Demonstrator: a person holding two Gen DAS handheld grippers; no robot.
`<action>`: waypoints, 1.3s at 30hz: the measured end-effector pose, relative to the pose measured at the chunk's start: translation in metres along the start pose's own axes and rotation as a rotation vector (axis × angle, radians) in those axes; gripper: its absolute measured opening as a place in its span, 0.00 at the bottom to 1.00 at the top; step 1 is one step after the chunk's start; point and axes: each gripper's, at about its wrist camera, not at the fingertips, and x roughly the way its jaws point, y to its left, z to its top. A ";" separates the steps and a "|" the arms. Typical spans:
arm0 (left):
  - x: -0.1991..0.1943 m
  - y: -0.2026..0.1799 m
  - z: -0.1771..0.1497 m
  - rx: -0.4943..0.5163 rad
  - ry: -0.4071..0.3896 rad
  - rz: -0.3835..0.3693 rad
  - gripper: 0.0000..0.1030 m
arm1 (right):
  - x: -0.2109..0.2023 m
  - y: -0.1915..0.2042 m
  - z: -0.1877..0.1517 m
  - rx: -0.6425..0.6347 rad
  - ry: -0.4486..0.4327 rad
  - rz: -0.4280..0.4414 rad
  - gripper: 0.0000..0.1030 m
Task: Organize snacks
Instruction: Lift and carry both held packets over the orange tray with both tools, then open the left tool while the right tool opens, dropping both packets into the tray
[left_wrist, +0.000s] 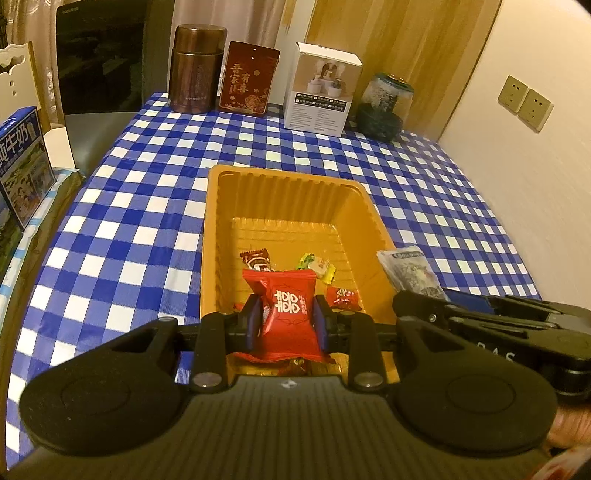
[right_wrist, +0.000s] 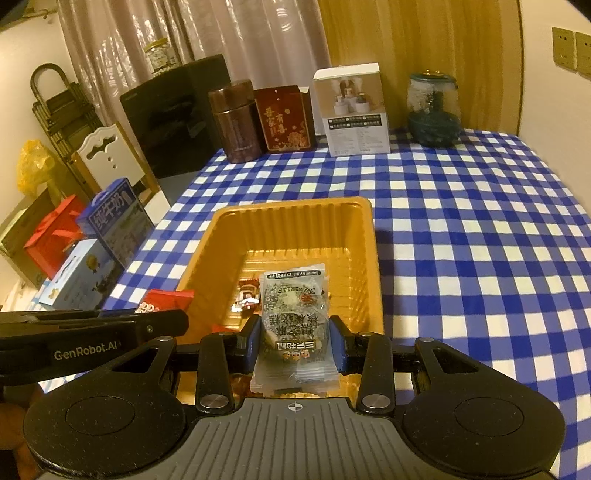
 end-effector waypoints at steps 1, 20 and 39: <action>0.002 0.000 0.001 0.001 0.000 0.000 0.26 | 0.004 -0.001 0.004 0.000 0.000 0.000 0.38; 0.040 0.004 0.043 0.018 0.002 -0.003 0.26 | 0.042 -0.013 0.035 0.011 -0.008 -0.009 0.38; 0.067 -0.001 0.048 0.035 0.017 0.006 0.41 | 0.056 -0.024 0.042 0.036 0.006 -0.014 0.38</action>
